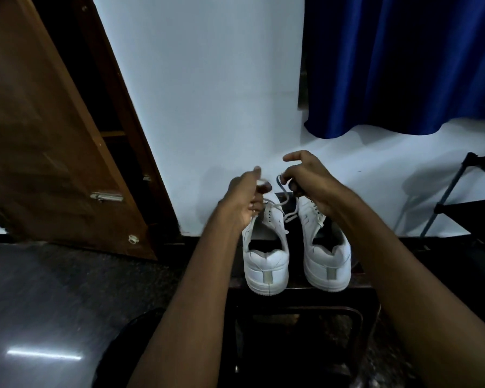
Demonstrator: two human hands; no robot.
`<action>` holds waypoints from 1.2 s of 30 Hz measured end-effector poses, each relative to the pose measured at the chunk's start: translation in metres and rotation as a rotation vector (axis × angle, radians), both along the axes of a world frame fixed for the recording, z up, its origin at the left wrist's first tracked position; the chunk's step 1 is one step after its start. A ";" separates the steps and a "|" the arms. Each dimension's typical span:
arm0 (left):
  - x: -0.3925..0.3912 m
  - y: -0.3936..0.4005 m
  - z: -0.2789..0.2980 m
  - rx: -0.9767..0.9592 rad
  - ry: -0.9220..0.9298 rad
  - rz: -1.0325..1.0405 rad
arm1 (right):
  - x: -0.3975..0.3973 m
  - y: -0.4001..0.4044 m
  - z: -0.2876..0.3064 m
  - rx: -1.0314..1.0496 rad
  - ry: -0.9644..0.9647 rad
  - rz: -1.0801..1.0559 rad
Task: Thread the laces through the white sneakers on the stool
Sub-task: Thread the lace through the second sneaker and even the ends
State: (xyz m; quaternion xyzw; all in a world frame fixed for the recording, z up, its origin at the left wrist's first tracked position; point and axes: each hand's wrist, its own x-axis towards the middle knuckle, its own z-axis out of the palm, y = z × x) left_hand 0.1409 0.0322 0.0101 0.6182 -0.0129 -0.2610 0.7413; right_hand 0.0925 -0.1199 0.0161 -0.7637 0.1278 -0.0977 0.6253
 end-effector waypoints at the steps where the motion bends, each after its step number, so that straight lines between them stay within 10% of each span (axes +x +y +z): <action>1: -0.002 -0.004 -0.003 0.068 -0.022 -0.026 | 0.000 0.003 0.001 -0.050 -0.027 0.036; 9: -0.013 -0.003 0.001 0.005 -0.151 0.171 | -0.007 -0.001 0.006 -0.136 -0.111 0.218; 15: 0.017 0.020 -0.013 0.133 -0.593 0.642 | -0.014 -0.015 0.012 -0.192 -0.028 0.197; 27: -0.001 0.011 0.001 0.326 -0.641 -0.137 | -0.008 -0.005 0.001 -0.157 -0.010 0.181; 36: 0.005 0.013 -0.009 0.516 -0.662 -0.118 | -0.009 0.005 -0.002 -0.052 -0.116 0.230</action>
